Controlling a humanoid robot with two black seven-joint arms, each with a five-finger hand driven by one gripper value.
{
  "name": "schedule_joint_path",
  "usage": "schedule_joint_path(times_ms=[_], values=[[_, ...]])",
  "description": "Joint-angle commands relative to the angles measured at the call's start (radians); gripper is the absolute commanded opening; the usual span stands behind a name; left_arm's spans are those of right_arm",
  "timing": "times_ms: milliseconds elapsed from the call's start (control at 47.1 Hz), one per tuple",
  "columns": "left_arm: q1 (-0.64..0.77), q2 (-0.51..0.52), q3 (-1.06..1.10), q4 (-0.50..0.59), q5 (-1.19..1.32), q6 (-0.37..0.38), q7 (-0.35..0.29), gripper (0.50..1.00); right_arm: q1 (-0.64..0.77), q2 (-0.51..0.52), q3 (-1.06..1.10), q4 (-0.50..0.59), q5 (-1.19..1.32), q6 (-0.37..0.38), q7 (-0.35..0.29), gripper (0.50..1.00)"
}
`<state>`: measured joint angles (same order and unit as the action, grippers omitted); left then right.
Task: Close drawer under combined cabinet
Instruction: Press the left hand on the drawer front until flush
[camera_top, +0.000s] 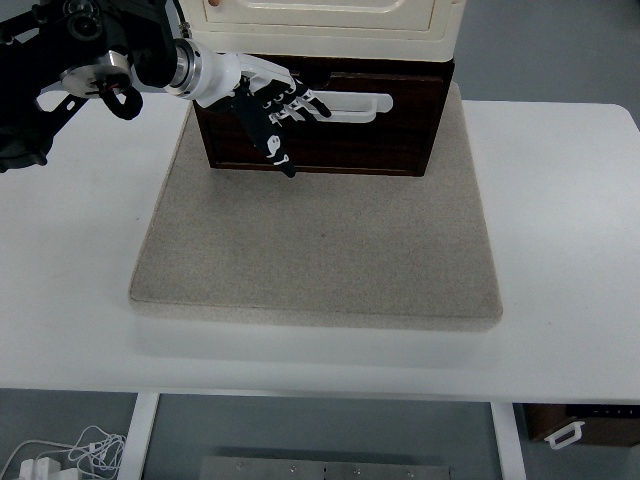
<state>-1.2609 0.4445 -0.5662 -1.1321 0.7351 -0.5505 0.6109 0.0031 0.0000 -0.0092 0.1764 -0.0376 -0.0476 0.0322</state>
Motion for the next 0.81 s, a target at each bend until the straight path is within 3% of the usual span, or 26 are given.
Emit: schedule_joint_path(times_ms=[0, 297, 785], values=[[-0.002, -0.009, 0.002, 0.0, 0.006, 0.014, 0.0, 1.0, 0.0, 0.0, 0.0, 0.0, 0.001, 0.0, 0.0, 0.952], [-0.008, -0.026, 0.003, 0.02, 0.017, 0.057, 0.0, 1.0, 0.0, 0.0, 0.0, 0.0, 0.001, 0.0, 0.0, 0.952], [-0.003, -0.024, 0.002, 0.029, 0.018, 0.058, 0.0, 1.0, 0.0, 0.0, 0.0, 0.0, 0.001, 0.0, 0.0, 0.952]])
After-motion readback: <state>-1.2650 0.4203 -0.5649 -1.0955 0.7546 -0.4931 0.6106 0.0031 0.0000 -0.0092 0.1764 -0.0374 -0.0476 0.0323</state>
